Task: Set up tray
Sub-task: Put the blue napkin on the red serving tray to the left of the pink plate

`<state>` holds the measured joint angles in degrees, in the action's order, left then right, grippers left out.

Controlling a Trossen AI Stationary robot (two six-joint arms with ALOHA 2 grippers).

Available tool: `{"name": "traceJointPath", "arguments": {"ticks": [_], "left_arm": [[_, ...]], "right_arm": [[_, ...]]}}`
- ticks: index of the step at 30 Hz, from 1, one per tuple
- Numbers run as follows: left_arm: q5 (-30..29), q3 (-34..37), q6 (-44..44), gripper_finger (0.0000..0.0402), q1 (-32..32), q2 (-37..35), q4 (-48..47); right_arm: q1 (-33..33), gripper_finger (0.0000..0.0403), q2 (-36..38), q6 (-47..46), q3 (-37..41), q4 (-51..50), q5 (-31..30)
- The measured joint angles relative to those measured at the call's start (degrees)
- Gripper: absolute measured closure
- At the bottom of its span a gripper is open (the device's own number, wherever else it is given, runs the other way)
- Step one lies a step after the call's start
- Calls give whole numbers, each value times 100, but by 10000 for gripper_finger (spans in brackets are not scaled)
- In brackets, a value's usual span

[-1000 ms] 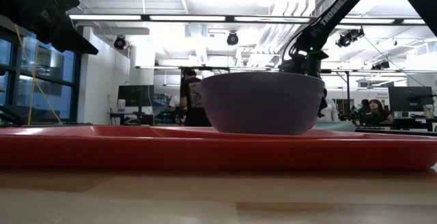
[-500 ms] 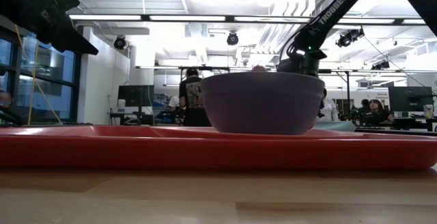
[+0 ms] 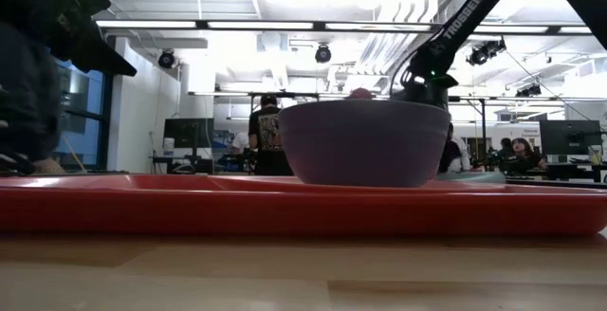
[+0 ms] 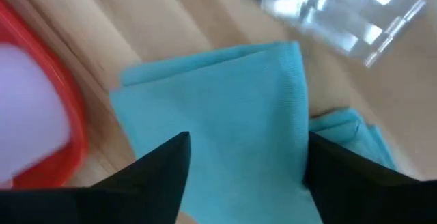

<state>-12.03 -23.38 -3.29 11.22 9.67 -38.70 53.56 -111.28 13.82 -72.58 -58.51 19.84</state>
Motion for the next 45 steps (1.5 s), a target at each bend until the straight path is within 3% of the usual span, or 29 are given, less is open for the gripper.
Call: {"name": "traceJointPath", "arguments": {"ticks": [8,15,20,27,37,45], "left_arm": [[0,0,0,362,0,0,-2],[0,0,0,362,2,0,-2],[-1,-1,0,362,1,0,-2],[-4,0,20,362,0,-1,-2],[-50,0,22,362,0,0,-2],[-52,0,22,362,2,-1,-2]], "right_arm": [[1,244,15,13,332,26,34],[7,388,4,-26,340,62,-70],[7,401,48,-180,340,68,-140],[2,402,661,-292,69,86,-378],[7,403,1495,-536,-818,42,-257],[-45,402,1639,-613,-1799,-77,-68]]}}
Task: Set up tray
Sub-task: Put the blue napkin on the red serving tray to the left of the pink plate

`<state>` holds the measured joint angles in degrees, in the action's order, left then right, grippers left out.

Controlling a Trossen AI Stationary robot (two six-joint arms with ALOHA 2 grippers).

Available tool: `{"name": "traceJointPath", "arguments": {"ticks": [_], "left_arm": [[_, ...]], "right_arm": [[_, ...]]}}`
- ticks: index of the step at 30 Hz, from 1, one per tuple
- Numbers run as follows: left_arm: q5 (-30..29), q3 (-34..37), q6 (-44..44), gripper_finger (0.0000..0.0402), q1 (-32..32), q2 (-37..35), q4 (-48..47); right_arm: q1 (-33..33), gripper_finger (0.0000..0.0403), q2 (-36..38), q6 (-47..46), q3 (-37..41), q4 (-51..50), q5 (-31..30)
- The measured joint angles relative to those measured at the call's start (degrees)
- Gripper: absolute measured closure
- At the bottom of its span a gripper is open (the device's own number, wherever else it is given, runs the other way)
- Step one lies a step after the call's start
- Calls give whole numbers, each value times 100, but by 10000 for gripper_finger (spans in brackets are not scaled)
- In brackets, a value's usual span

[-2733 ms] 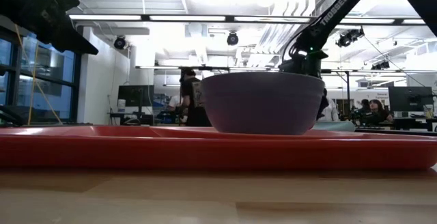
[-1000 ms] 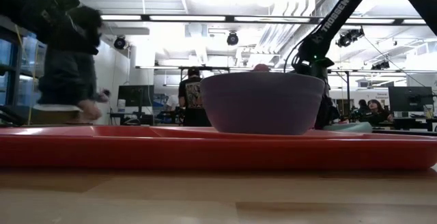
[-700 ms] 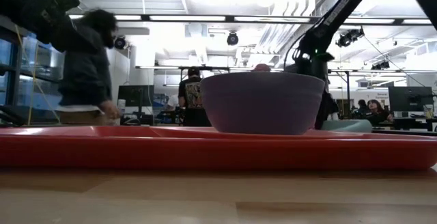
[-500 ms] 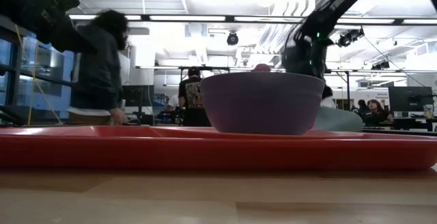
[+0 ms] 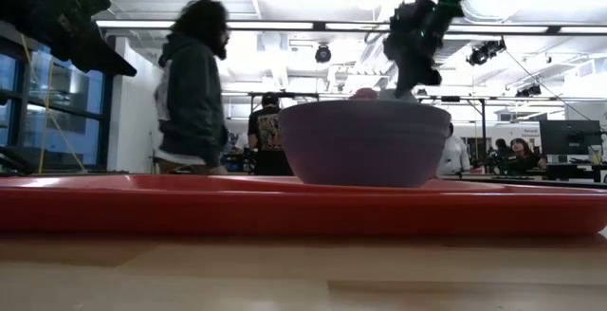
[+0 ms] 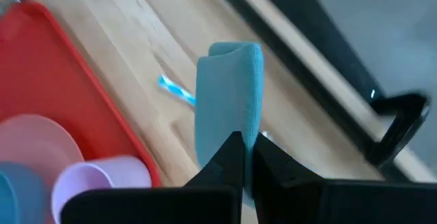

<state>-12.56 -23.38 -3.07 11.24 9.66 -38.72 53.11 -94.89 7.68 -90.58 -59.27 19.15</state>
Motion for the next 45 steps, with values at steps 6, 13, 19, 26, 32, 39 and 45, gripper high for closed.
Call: {"name": "traceJointPath", "arguments": {"ticks": [6,13,19,26,32,39,45], "left_arm": [[-2,0,10,362,-1,2,0],[-7,0,24,362,1,0,0],[-9,0,24,362,-1,0,0],[-11,-2,24,362,-2,1,0],[-13,0,24,362,0,1,0],[-13,0,23,362,-1,1,0],[-13,0,-22,362,0,2,165]], "right_arm": [[-187,402,0,-123,-769,81,165],[-703,402,0,-394,-1186,524,437],[-1318,402,-15,-533,-1190,1104,434],[-2053,403,-70,-187,-1190,1641,-146],[-2602,403,-309,-258,-1190,1978,-248],[-3176,403,-798,-327,-1185,2452,-209],[-3380,403,-989,-487,-1185,2774,-213]]}}
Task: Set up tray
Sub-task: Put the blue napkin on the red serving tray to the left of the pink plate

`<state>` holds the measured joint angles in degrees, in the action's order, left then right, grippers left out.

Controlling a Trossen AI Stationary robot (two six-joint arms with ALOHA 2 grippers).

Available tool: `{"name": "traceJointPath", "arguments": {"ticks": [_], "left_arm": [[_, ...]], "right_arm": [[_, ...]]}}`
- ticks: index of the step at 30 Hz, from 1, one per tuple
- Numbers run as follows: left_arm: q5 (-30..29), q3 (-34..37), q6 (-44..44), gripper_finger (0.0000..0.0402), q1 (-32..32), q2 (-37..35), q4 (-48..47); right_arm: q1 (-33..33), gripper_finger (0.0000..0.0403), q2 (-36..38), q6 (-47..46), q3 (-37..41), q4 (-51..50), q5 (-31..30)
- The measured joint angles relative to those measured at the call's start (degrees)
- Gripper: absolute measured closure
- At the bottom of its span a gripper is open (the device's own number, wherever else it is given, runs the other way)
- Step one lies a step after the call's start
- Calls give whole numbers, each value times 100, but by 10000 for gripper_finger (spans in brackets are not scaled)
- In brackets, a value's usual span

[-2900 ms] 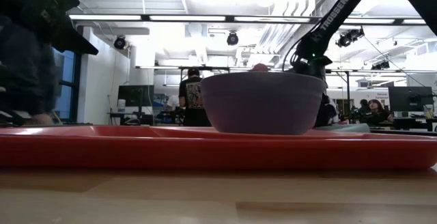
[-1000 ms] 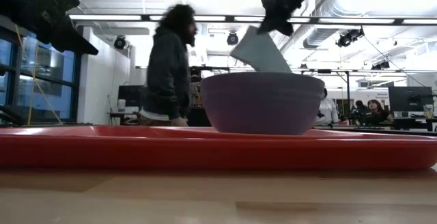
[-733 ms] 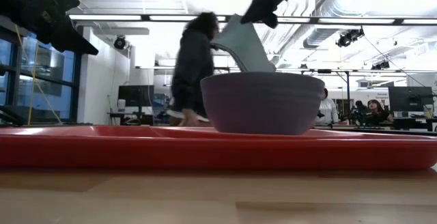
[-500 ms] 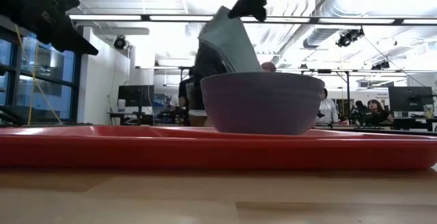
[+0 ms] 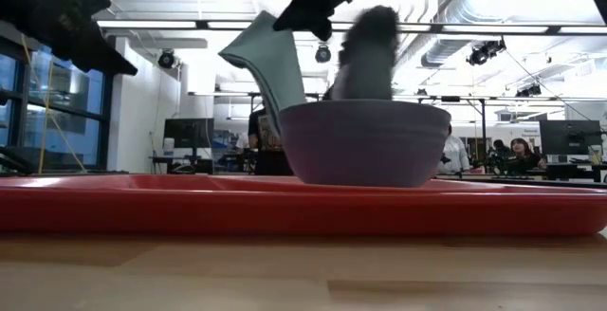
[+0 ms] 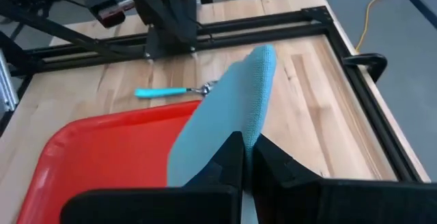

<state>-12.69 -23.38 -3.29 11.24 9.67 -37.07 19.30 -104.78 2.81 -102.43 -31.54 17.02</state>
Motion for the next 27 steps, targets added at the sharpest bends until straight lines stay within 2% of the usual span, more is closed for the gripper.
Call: {"name": "traceJointPath", "arguments": {"ticks": [7,10,16,20,23,27], "left_arm": [[16,-2,27,362,-2,39,1483],[233,-2,-25,362,-2,162,1859],[518,2,-1123,362,-2,657,2423],[616,2,-1245,360,-1,1050,3196],[622,2,-1203,340,0,1275,3816],[624,2,-1231,285,0,1455,4103]], "right_arm": [[-36,403,-1,-284,2,400,65],[-56,403,-1,-301,1,763,160],[-107,403,-1,-433,1,1280,328],[-150,403,-1,-407,2,1306,337],[-148,403,1,-401,-39,1242,409],[-148,403,10,-136,-391,1082,436]]}}
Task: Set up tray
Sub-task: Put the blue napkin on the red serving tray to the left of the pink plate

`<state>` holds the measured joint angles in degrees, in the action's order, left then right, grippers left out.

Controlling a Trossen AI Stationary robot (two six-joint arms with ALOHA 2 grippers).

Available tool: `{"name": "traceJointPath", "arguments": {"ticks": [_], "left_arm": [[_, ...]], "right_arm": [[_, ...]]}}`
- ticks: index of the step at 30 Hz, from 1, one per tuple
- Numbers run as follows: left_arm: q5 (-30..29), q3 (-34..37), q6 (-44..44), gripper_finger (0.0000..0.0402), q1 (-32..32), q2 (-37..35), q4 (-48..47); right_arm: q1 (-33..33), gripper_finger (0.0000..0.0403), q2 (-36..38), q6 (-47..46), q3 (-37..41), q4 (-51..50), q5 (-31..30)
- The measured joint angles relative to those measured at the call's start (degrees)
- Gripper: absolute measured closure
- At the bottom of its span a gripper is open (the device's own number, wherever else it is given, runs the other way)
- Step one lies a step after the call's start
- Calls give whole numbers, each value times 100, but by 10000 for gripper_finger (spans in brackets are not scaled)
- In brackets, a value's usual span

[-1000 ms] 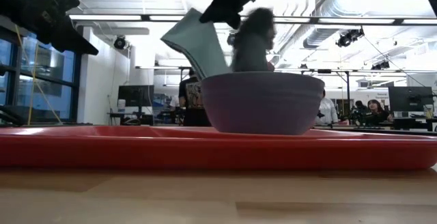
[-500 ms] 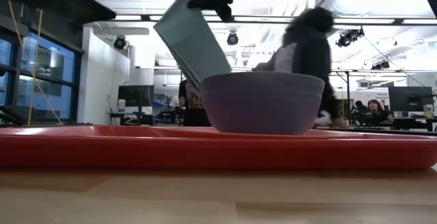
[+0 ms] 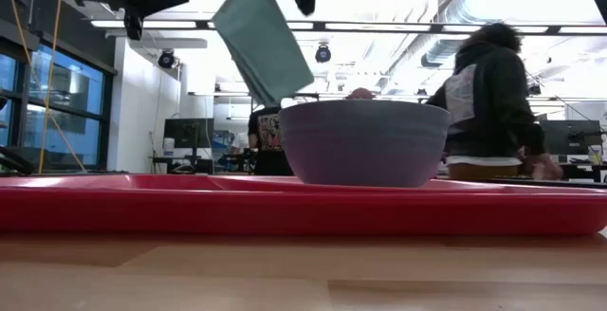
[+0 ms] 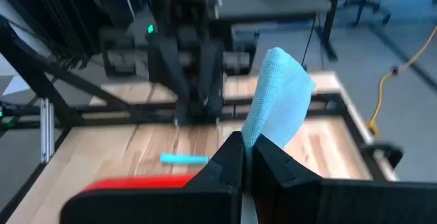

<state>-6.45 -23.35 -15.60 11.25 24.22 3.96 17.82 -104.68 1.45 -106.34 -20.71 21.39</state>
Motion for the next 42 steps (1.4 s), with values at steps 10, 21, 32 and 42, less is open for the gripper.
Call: {"name": "traceJointPath", "arguments": {"ticks": [10,21,32,42], "left_arm": [[2,0,-212,145,0,646,876],[127,0,-233,131,2,1329,1737],[851,0,-319,131,2,1797,2735],[867,0,-435,131,2,2003,2779]], "right_arm": [[44,403,7,165,-848,-324,123],[-247,403,7,376,-879,-395,201],[-262,403,7,546,-879,-565,198],[-258,403,7,558,-879,-436,200]]}}
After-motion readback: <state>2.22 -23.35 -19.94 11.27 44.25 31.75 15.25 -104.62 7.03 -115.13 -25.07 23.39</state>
